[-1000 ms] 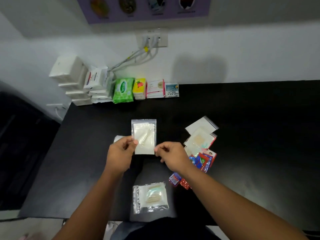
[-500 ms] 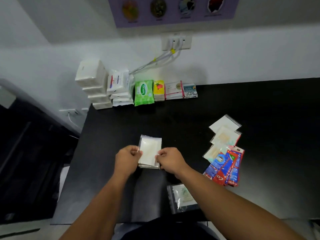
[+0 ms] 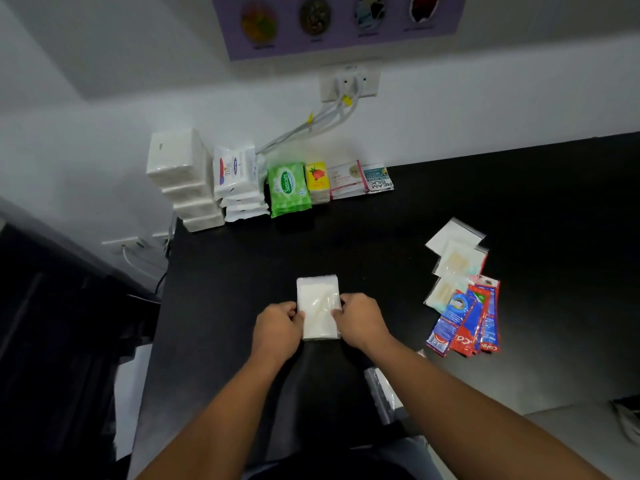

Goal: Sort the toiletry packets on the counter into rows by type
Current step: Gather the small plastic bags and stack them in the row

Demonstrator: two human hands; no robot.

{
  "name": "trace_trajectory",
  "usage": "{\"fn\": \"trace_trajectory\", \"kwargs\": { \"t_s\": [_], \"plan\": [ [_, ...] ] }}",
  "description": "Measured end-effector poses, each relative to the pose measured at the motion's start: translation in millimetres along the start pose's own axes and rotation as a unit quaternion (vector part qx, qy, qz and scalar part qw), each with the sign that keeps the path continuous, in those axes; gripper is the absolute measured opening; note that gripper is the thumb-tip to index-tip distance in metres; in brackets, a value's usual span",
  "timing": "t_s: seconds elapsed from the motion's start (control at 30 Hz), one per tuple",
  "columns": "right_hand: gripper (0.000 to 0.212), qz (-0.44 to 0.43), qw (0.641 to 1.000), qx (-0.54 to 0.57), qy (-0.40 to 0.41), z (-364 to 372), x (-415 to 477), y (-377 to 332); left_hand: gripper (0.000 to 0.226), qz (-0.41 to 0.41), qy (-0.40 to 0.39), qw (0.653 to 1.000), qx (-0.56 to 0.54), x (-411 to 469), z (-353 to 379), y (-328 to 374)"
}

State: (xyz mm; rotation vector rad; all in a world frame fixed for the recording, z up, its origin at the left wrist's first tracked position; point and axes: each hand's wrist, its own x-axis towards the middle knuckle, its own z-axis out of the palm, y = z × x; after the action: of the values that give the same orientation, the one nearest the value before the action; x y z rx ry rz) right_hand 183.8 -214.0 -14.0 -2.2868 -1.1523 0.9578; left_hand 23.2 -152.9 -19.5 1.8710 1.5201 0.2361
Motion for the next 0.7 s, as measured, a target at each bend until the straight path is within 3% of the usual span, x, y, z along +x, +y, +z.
{"fn": "trace_trajectory", "kwargs": {
  "t_s": [0.3, 0.37, 0.47, 0.57, 0.7],
  "plan": [
    [0.023, -0.005, 0.999, -0.018, -0.028, -5.5, 4.2, -0.7, 0.025, 0.027, -0.025, 0.999, 0.04, 4.3, -2.2, 13.5],
    [0.023, -0.01, 0.999, -0.012, -0.031, -8.8, 6.1, 1.2, 0.019, 0.014, 0.01, 0.999, 0.052, 6.8, -2.5, 19.7],
    [0.021, -0.018, 1.0, -0.002, -0.018, -23.2, 9.6, 8.6, 0.046, 0.028, 0.085, 0.995, 0.049, 9.9, 0.6, 36.5],
    [0.021, -0.028, 0.999, 0.009, 0.022, -50.1, 14.7, 23.3, 0.037, 0.092, 0.103, 0.99, 0.005, 17.5, 12.1, 66.4],
    [0.025, -0.03, 0.994, 0.044, 0.094, -94.9, 23.9, 55.6, 0.024, 0.133, 0.057, 0.989, -0.023, 29.1, 44.9, 117.2]
  ]
}}
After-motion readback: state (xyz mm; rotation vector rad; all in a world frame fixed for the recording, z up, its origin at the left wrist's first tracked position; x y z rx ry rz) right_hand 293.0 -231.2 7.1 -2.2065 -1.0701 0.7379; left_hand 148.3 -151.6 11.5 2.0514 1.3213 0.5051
